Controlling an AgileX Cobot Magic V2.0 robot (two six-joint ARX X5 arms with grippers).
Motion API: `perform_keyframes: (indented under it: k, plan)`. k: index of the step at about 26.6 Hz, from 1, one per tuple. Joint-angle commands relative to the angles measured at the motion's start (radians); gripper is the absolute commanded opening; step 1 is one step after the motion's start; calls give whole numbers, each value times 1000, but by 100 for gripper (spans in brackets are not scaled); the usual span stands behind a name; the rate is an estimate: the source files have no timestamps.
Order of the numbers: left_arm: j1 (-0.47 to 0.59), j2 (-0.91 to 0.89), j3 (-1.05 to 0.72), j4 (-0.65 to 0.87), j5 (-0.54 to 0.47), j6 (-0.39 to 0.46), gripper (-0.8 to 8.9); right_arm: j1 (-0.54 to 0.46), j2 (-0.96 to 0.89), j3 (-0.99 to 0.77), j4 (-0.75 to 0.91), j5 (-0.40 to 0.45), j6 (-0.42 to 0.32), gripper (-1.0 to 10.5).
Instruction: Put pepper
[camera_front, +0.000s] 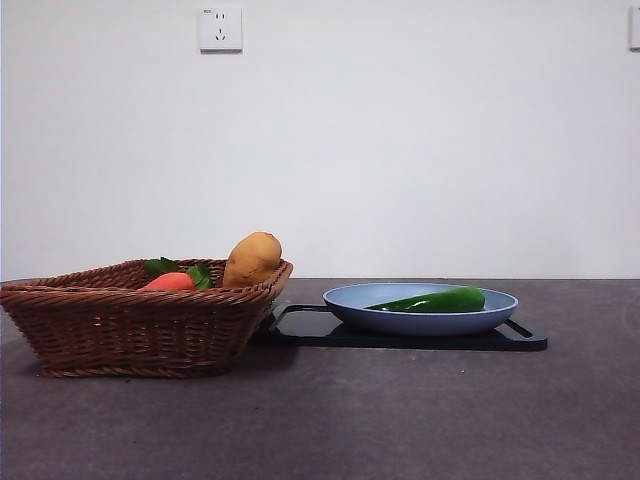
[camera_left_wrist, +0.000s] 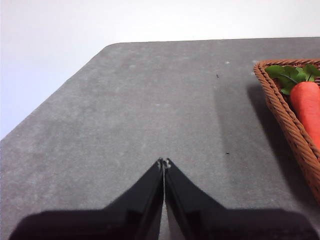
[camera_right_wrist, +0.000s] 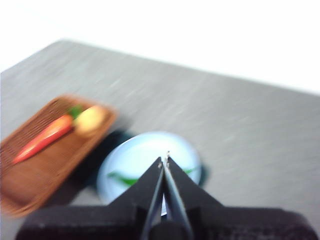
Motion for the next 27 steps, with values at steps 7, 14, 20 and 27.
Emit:
perform_keyframes:
  k: [7, 14, 20, 27]
  plan:
    - [4, -3, -2, -16, 9, -10, 8, -120, -436, -578, 381, 11, 42, 4]
    - [4, -3, -2, -16, 8, -10, 8, -96, -629, -864, 531, 163, 131, 4]
    - [4, -3, -2, -16, 8, -10, 8, -38, -729, -991, 560, 302, 174, 4]
    - [4, -3, -2, -16, 8, -10, 8, -16, -793, -1047, 558, 386, 184, 4]
